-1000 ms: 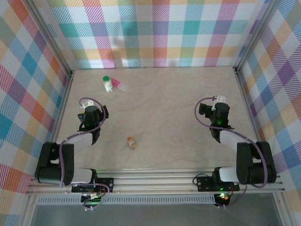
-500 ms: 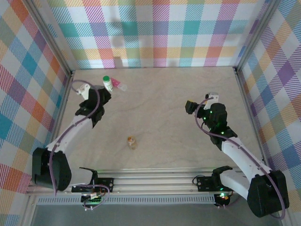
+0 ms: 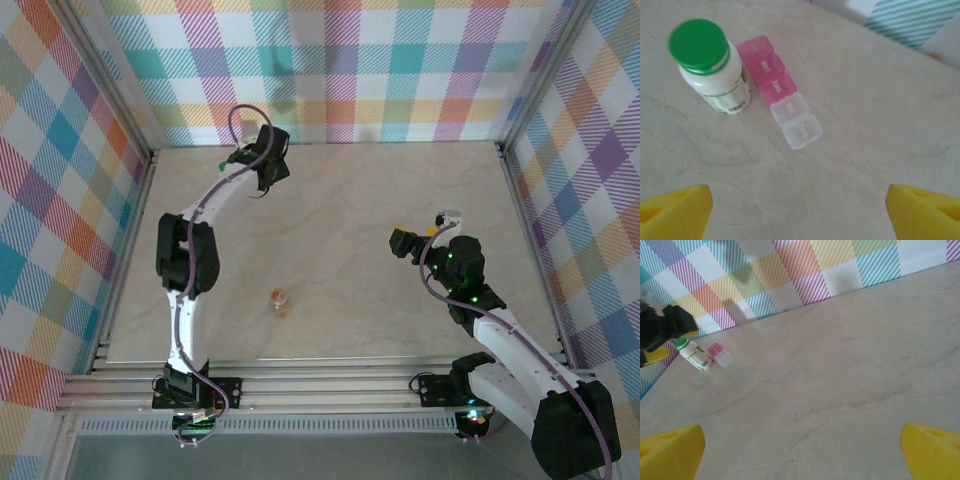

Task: Sort the pills into containers

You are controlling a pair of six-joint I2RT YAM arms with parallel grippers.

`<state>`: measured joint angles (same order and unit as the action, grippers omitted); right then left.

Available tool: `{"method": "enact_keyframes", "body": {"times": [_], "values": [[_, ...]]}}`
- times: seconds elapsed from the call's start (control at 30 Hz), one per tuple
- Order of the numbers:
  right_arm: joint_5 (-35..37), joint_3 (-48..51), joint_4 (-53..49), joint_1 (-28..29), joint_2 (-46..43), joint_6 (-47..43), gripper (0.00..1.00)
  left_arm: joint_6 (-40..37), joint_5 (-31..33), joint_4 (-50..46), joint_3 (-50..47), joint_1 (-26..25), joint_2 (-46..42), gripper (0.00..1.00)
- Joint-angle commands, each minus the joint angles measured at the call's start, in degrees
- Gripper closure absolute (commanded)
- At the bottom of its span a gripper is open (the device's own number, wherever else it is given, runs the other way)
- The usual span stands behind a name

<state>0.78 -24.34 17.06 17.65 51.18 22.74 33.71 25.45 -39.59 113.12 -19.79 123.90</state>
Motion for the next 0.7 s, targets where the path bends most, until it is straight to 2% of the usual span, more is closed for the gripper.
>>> {"method": "enact_keyframes", "body": {"times": [0.0, 0.13, 0.23, 0.47, 0.67], "values": [[-1.52, -0.45, 1.32, 0.37, -0.03, 1.49, 0.01, 1.0, 0.3, -10.17, 10.35, 0.02, 5.74, 0.11], [-2.16, -0.71, 0.98, 0.34, -0.08, 1.86, 0.01, 0.66, -0.05, -17.08, 23.98, 0.44, 14.51, 0.11], [-2.19, -0.8, 0.96, 0.43, -0.05, 2.03, 0.01, -0.74, 0.36, -18.78, 29.15, 1.36, 18.1, 0.11], [-2.62, -0.97, 1.21, 0.39, 1.11, 2.48, 0.01, -4.39, -3.97, -13.13, 28.39, 4.4, 21.19, 0.11], [-2.79, -1.02, 1.32, 0.59, 1.93, 2.48, 0.01, -7.09, -3.57, -8.9, 28.57, 4.65, 23.18, 0.09]]}}
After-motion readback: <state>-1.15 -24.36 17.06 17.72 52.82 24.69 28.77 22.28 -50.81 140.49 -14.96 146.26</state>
